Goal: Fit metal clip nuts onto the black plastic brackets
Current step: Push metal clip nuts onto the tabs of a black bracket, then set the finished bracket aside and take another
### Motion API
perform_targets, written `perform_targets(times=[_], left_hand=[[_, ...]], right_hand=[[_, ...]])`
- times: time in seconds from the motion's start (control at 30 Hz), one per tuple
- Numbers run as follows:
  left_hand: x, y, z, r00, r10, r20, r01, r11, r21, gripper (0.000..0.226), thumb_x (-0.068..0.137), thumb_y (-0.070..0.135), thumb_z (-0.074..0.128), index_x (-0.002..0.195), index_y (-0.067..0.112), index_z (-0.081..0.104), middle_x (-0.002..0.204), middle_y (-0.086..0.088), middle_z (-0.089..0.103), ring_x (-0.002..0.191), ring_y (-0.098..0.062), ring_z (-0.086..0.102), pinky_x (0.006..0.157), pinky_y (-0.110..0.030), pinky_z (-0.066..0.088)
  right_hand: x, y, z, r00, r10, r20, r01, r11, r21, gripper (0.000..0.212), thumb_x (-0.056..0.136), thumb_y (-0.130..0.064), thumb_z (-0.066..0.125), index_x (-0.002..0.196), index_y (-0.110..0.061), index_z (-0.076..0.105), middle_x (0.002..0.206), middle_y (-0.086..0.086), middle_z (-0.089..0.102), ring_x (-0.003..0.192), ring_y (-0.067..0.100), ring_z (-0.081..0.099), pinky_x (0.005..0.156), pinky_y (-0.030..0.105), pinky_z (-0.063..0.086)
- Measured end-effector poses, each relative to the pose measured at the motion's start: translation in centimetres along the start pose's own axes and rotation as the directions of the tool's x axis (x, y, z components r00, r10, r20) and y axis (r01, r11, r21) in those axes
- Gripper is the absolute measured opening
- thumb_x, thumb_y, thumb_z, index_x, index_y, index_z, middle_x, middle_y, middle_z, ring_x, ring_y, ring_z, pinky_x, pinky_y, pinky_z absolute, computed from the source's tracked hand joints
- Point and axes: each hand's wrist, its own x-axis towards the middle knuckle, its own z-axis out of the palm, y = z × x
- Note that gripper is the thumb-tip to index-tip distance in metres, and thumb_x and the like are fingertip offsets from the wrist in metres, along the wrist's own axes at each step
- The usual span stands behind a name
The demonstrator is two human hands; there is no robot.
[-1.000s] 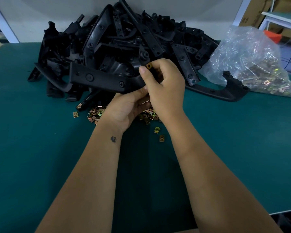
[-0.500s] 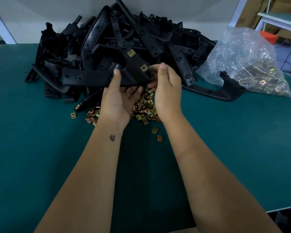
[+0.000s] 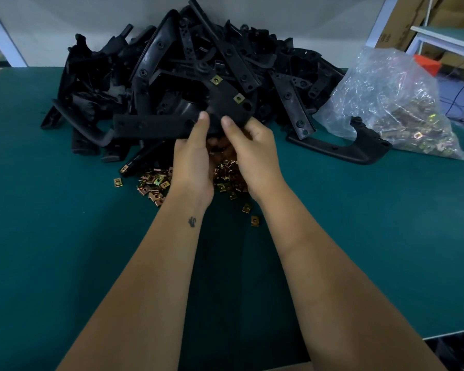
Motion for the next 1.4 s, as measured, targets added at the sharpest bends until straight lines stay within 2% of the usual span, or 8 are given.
perform_targets(times=[0.1,0.23,0.5,0.7,0.97,1.07,1.27,1.4], left_hand=[[-0.5,-0.4,0.7,1.0,-0.005,-0.01,0.004,1.0,-0.016,0.043,0.1,0.035,0.057,0.133,0.007,0.056,0.121,-0.015,0.068,0.094,-0.019,0.07,0.078,-0.031,0.058],[-0.9,-0.7,1.0,0.992,0.037,-0.123,-0.026,0.996,0.087,0.03,0.097,0.04,0.059,0.119,0.018,0.057,0.118,-0.004,0.068,0.107,-0.019,0.067,0.096,-0.036,0.053],[-1.4,-0.7,1.6,0.982,0.138,-0.132,-0.108,0.971,0.211,0.011,0.095,0.035,0.063,0.087,0.028,0.06,0.071,0.019,0.071,0.072,0.003,0.067,0.071,-0.022,0.056],[-2.5,-0.5,3.5,0.954,0.16,-0.253,-0.155,0.987,0.039,0.016,0.094,0.027,0.064,0.109,0.022,0.062,0.104,0.001,0.074,0.091,-0.01,0.071,0.088,-0.032,0.057],[-9.7,-6.1,12.8,0.993,0.073,0.093,-0.087,0.984,0.154,0.024,0.087,0.016,0.074,0.066,0.025,0.069,0.064,0.016,0.071,0.069,-0.001,0.07,0.067,-0.019,0.054],[-14.6,-9.6,16.8,0.972,-0.042,0.23,0.007,0.988,0.155,0.026,0.086,0.012,0.075,0.064,0.024,0.069,0.06,0.018,0.069,0.063,0.006,0.067,0.059,-0.011,0.05],[-25.6,-17.7,22.2,0.785,-0.4,0.473,0.239,0.9,0.364,0.021,0.09,0.02,0.071,0.069,0.02,0.069,0.076,0.002,0.074,0.077,-0.017,0.072,0.075,-0.033,0.059],[-29.8,-21.9,22.1,0.635,-0.58,0.51,0.313,0.797,0.517,0.023,0.09,0.014,0.071,0.068,0.017,0.067,0.055,0.003,0.065,0.043,-0.005,0.055,0.046,-0.02,0.047]], right_hand=[[0.2,0.2,-0.2,0.997,0.045,-0.07,-0.041,0.998,0.056,0.016,0.098,-0.022,0.059,0.1,-0.011,0.07,0.088,0.009,0.07,0.08,0.019,0.066,0.076,0.037,0.056],[0.1,0.2,-0.4,0.991,0.052,-0.123,-0.038,0.993,0.114,0.01,0.095,-0.021,0.063,0.094,-0.021,0.072,0.096,0.0,0.074,0.093,0.013,0.069,0.085,0.028,0.056],[-0.1,-0.3,0.5,0.972,0.217,-0.087,-0.168,0.909,0.382,0.014,0.092,-0.006,0.065,0.105,-0.007,0.069,0.098,0.013,0.071,0.089,0.025,0.068,0.081,0.038,0.056],[-0.4,-1.9,-0.2,0.96,0.174,-0.218,-0.092,0.936,0.34,0.008,0.089,-0.007,0.068,0.088,-0.014,0.071,0.077,0.003,0.065,0.073,0.016,0.059,0.077,0.036,0.051],[-4.6,-5.0,-10.6,0.796,0.253,-0.55,0.098,0.843,0.529,0.021,0.093,-0.007,0.064,0.112,0.001,0.066,0.096,0.012,0.072,0.077,0.019,0.07,0.065,0.028,0.057],[-8.3,-6.4,-16.9,0.676,0.156,-0.72,0.26,0.863,0.432,0.015,0.096,-0.003,0.057,0.109,-0.001,0.065,0.095,0.012,0.07,0.074,0.014,0.069,0.065,0.026,0.056],[-18.9,-8.6,-28.2,0.217,0.074,-0.973,0.333,0.932,0.145,0.012,0.094,-0.003,0.058,0.089,-0.01,0.066,0.071,-0.001,0.07,0.058,0.009,0.066,0.053,0.022,0.051],[-25.2,-7.3,-32.6,-0.021,0.185,-0.983,0.286,0.943,0.171,0.015,0.091,-0.007,0.062,0.077,-0.012,0.06,0.063,0.002,0.065,0.048,0.016,0.058,0.045,0.023,0.042]])
